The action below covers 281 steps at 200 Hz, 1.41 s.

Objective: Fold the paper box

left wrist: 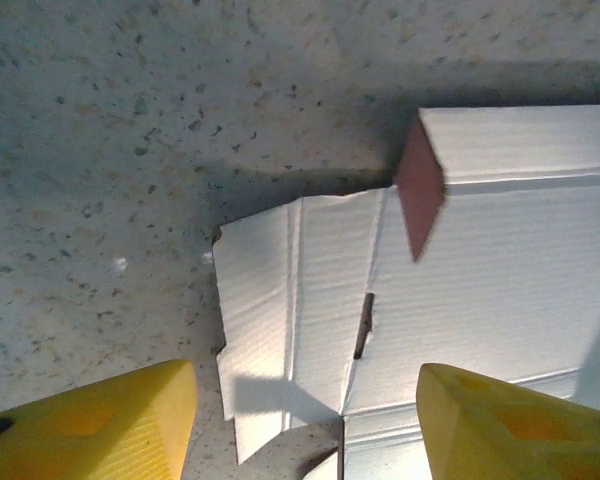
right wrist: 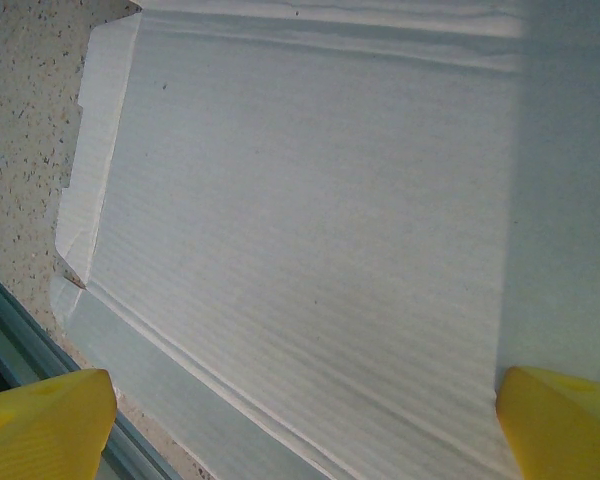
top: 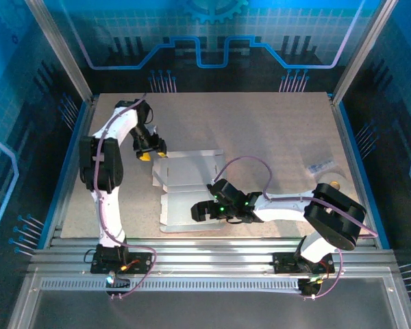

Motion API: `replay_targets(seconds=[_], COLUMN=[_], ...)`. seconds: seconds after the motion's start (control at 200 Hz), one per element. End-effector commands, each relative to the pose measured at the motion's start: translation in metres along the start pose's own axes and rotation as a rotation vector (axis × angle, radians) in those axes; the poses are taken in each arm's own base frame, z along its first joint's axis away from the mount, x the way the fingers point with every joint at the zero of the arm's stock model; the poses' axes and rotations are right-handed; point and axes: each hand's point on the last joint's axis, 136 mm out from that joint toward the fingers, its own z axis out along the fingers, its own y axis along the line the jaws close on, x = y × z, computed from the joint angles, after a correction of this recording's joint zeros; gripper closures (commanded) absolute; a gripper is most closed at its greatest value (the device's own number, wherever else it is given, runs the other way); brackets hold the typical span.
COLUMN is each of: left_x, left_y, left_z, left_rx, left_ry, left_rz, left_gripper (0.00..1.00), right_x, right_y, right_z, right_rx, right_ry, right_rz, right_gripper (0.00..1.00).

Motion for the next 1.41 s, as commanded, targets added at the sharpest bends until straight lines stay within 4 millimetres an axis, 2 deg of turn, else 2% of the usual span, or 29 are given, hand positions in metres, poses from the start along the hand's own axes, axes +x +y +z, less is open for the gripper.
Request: replay_targets(seconds=[0.0,0.135,0.34,0.645,0.841,0.911,1.031,1.231,1.401], left_x=[0.000,-0.001,-0.004,-0.001,0.001,0.001,-0.002,-0.007,-0.008], left_y=[0.003,0.011,0.010,0.004,-0.001,-0.004,-0.016,-0.046,-0.062], left_z=[0.009,0.021,0.028,0.024,0.015,0.010,-0.004,-0.042,-0.062], left_rx=[0.009,-0.007,0.024,0.056,0.074,0.087,0.136,0.267,0.288], left_ry=[0.050,0.076,0.097,0.101,0.087,0.074,0.021,-0.132,-0.274], left_rz=[0.012,0.006,0.000,0.002,0.005,0.004,0.000,0.024,0.087], left_gripper=[0.44,0.47,0.52,0.76,0.85,0.90,0.94,1.00,1.00], right_x=[0.049,0.050,0.051,0.051,0.050,0.048,0.042,0.029,0.025], right_y=[-0.034,-0.036,-0.038,-0.038,-0.039,-0.038,-0.033,-0.017,-0.001], right_z=[0.009,0.008,0.008,0.008,0.007,0.006,0.003,-0.008,-0.014], right_rx=[0.109,0.115,0.122,0.127,0.129,0.127,0.117,0.071,0.022], right_ry=[0.154,0.154,0.155,0.154,0.150,0.141,0.128,0.101,0.114], right_rz=[0.015,0.013,0.014,0.015,0.018,0.015,0.002,-0.041,-0.086], right_gripper=[0.00,0.00,0.00,0.00,0.00,0.00,0.00,0.03,0.26])
